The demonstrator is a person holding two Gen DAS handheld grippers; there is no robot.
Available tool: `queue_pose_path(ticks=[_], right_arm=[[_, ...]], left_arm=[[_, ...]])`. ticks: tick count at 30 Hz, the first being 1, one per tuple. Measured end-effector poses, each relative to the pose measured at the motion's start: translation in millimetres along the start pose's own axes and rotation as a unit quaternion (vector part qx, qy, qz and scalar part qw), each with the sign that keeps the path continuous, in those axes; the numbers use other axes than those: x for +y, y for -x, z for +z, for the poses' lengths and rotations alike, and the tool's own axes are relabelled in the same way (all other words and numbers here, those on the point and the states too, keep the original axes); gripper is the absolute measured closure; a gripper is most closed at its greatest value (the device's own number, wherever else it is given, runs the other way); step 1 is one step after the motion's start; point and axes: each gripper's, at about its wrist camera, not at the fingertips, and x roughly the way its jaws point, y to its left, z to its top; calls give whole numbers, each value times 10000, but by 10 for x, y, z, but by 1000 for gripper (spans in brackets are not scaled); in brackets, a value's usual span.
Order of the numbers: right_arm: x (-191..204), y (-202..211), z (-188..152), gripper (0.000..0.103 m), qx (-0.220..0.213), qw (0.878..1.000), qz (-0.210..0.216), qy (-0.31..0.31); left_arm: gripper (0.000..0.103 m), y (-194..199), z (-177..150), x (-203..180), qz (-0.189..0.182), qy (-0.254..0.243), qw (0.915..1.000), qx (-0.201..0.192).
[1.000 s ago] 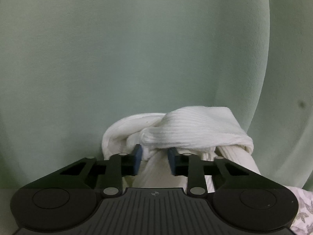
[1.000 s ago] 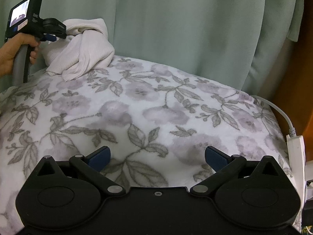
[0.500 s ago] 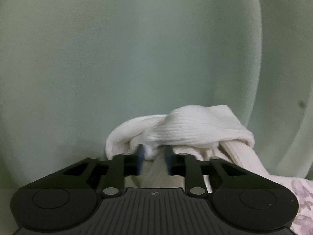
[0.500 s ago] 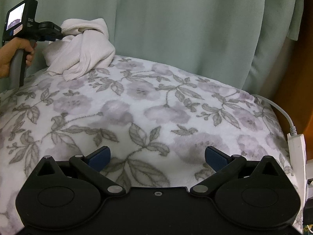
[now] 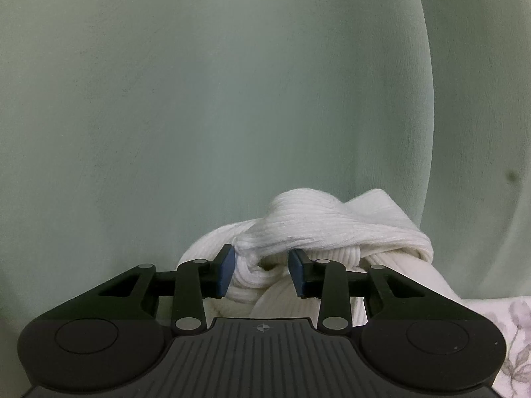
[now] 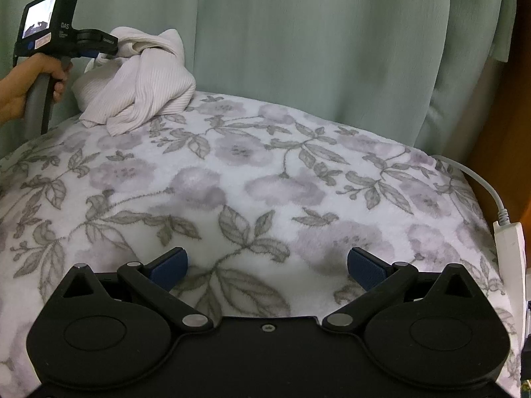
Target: Fold clothes
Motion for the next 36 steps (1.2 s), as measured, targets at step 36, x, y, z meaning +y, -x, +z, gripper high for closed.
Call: queue_pose_path(ticks=[36], right_arm=[[160, -58, 634, 1, -514, 9972, 419, 359]], left_arm=[[102, 299, -50, 85, -627, 156, 9973, 346]])
